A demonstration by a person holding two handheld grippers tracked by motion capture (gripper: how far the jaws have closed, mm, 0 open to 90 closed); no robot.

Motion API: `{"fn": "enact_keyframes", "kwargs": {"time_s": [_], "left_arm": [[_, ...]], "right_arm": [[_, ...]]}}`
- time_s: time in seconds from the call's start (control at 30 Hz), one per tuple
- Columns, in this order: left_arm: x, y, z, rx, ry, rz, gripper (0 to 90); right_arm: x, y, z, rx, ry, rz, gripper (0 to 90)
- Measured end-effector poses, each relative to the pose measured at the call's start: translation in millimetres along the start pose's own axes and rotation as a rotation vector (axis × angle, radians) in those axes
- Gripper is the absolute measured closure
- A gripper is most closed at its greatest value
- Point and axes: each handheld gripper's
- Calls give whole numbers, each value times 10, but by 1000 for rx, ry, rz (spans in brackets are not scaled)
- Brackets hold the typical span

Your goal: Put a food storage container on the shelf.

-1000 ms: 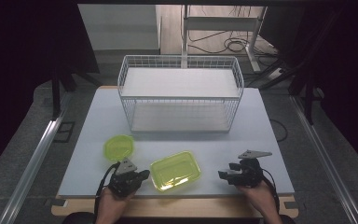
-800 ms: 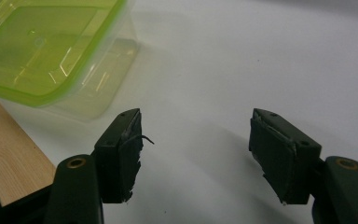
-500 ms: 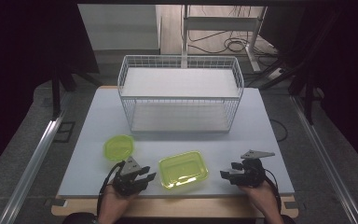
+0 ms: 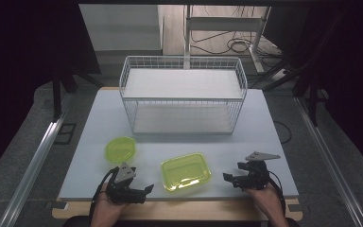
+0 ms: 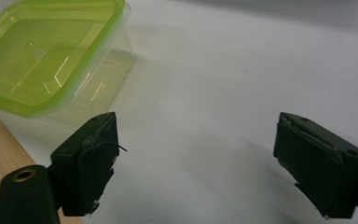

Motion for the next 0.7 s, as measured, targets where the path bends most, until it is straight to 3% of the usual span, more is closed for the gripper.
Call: {"fn": "enact_keyframes", "kwargs": {"time_s": [0.2, 0.43, 0.7], "left_arm": [[-37, -42, 14, 6, -7, -16, 40], [-54, -26, 3, 23, 23, -10, 33], [-60, -6, -10, 33, 47, -1, 34]], "right_arm": [[19, -8, 1, -28, 20, -30, 94], [89, 29, 74, -3, 40, -10, 79], [222, 89, 159, 46, 50, 2, 203]]}}
Point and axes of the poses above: each handheld gripper's, and its own axes: y roughly forward along the jaws, x roughly out of its top, z roughly to its left, and after that the axes turned 13 degrees about -z, right-handed
